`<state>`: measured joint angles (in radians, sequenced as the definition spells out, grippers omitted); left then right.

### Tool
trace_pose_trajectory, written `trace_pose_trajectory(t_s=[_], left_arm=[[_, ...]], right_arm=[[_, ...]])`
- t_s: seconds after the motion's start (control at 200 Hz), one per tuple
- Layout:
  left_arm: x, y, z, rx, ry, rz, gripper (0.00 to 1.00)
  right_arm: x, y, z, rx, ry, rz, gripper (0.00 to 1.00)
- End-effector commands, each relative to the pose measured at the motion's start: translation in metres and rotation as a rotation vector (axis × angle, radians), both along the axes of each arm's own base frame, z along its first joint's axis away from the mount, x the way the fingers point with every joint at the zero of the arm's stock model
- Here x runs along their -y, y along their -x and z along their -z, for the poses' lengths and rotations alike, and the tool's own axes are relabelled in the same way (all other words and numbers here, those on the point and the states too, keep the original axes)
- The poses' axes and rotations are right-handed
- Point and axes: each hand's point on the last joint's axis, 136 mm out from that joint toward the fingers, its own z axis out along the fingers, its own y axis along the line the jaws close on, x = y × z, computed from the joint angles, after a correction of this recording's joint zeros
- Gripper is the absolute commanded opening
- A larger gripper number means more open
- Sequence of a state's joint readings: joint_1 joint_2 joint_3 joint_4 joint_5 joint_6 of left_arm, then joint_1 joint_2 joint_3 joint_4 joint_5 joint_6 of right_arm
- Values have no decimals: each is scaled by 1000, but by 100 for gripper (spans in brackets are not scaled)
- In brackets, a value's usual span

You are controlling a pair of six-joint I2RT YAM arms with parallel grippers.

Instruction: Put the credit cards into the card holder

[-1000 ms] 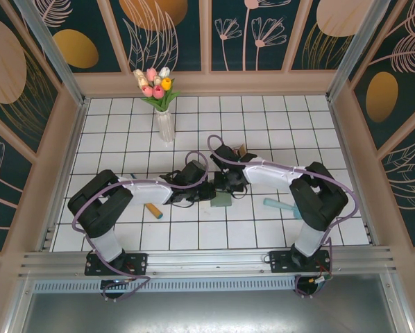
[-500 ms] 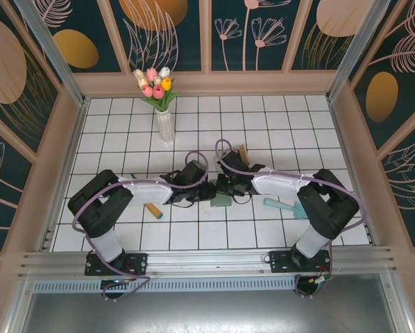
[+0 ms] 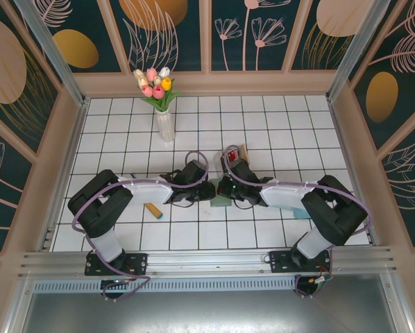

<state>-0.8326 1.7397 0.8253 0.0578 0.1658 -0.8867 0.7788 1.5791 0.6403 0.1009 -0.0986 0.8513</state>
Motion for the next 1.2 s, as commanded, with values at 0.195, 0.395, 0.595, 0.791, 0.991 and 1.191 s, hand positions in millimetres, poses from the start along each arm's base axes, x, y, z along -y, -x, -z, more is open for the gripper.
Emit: trace_pose_trajectory(t_s=[0.195, 0.395, 0.595, 0.791, 0.991, 1.191], left_arm=[[-2, -2, 5, -9, -43, -10, 31], [-3, -1, 7, -8, -52, -13, 30], [-3, -1, 8, -7, -54, -10, 30], [-2, -1, 9, -8, -49, -5, 31], [-3, -1, 9, -7, -51, -6, 30], [-3, -1, 7, -5, -50, -7, 31]], right_arm=[[53, 51, 42, -293, 342, -90, 0], [9, 0, 3, -196, 271, -166, 0], [-7, -22, -23, -123, 228, -159, 0], [-13, -27, -37, -106, 199, -168, 11], [-11, -31, -47, -90, 193, -156, 7], [0, -19, -31, -137, 242, -158, 0]])
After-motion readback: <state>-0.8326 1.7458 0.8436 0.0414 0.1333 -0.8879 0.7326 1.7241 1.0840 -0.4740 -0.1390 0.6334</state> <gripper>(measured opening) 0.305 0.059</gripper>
